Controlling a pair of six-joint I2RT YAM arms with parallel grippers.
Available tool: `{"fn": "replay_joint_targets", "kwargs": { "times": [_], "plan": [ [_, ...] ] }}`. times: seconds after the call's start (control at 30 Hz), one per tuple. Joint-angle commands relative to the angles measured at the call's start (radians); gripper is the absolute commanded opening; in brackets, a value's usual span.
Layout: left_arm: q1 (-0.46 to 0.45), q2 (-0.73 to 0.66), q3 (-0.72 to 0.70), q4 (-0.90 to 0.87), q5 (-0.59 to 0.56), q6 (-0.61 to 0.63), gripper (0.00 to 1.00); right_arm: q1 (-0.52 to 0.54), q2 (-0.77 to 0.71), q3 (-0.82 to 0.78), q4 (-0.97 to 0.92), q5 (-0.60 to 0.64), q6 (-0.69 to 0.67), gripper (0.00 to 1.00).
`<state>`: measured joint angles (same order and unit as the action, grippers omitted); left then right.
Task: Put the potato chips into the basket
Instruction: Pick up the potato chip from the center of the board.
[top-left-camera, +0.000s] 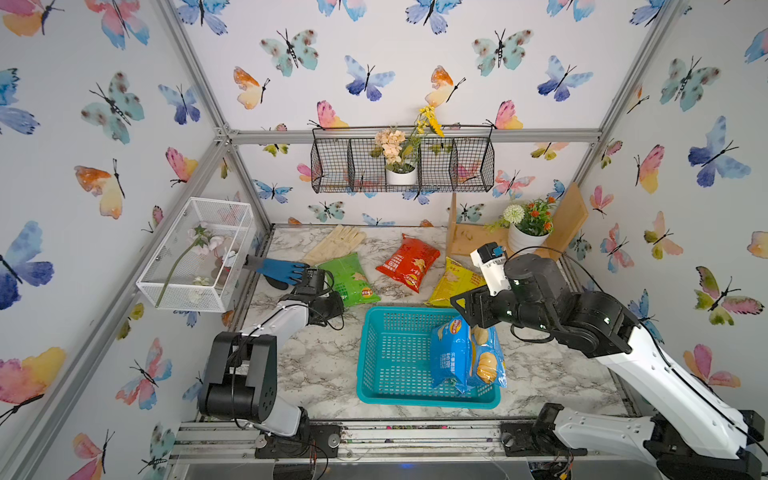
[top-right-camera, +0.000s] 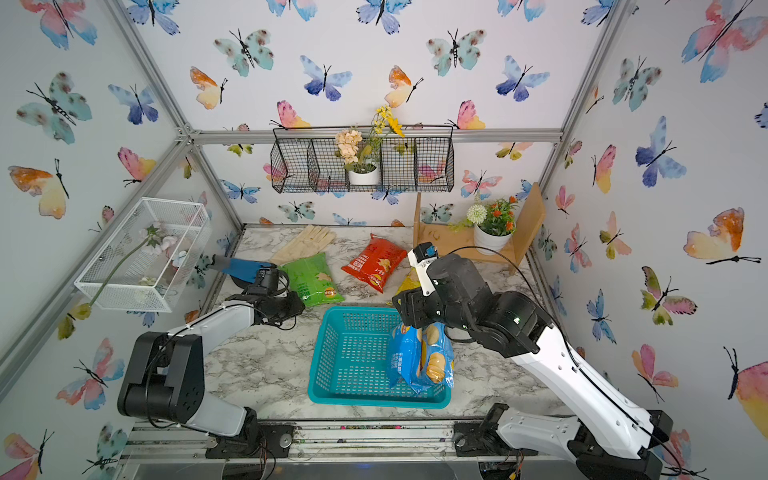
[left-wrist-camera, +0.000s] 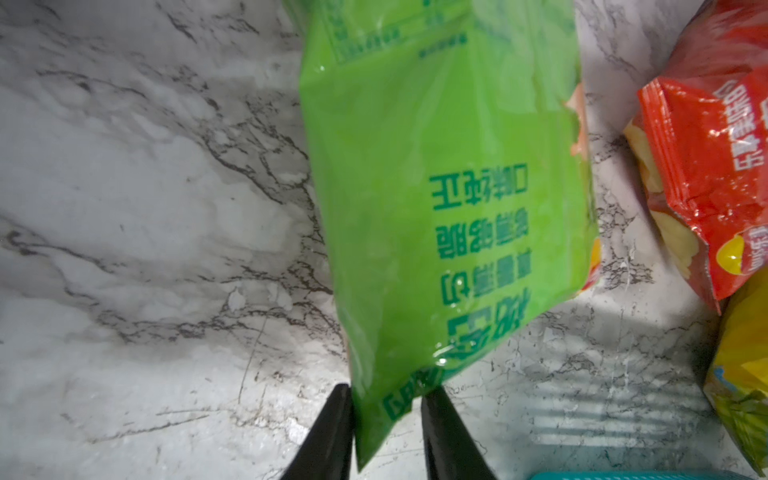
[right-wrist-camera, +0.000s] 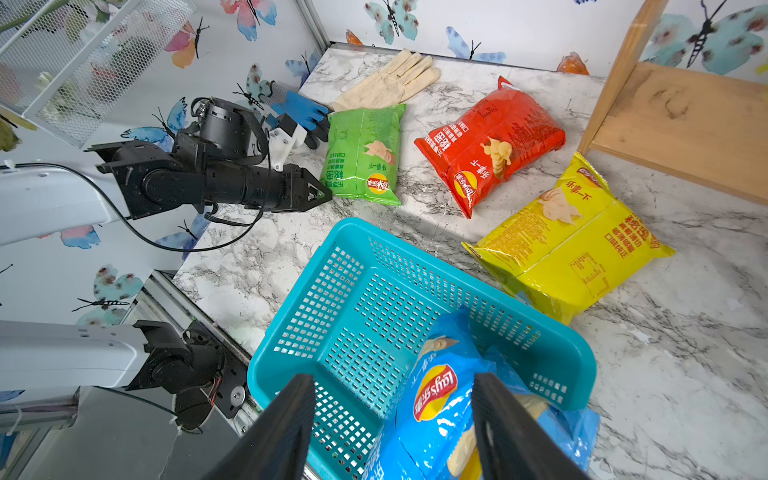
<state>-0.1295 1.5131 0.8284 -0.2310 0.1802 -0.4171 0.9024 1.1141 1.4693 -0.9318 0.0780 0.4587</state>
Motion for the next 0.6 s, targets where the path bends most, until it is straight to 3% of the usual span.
{"fn": "replay_joint_targets", "kwargs": {
  "times": [0.0, 0.2, 0.57],
  "plan": [
    [0.011, -0.01, 0.005, 0.046, 0.0, -0.007, 0.27, -0.003, -0.02, 0.031, -0.018, -0.006, -0.005, 0.65],
    [0.022, 0.005, 0.013, 0.052, 0.044, 0.001, 0.0, -0.003, -0.029, 0.041, -0.036, 0.002, -0.005, 0.65],
    [0.032, -0.107, 0.075, -0.058, 0.07, -0.002, 0.0, -0.003, 0.007, 0.008, -0.008, -0.045, -0.016, 0.61]
  ]
}}
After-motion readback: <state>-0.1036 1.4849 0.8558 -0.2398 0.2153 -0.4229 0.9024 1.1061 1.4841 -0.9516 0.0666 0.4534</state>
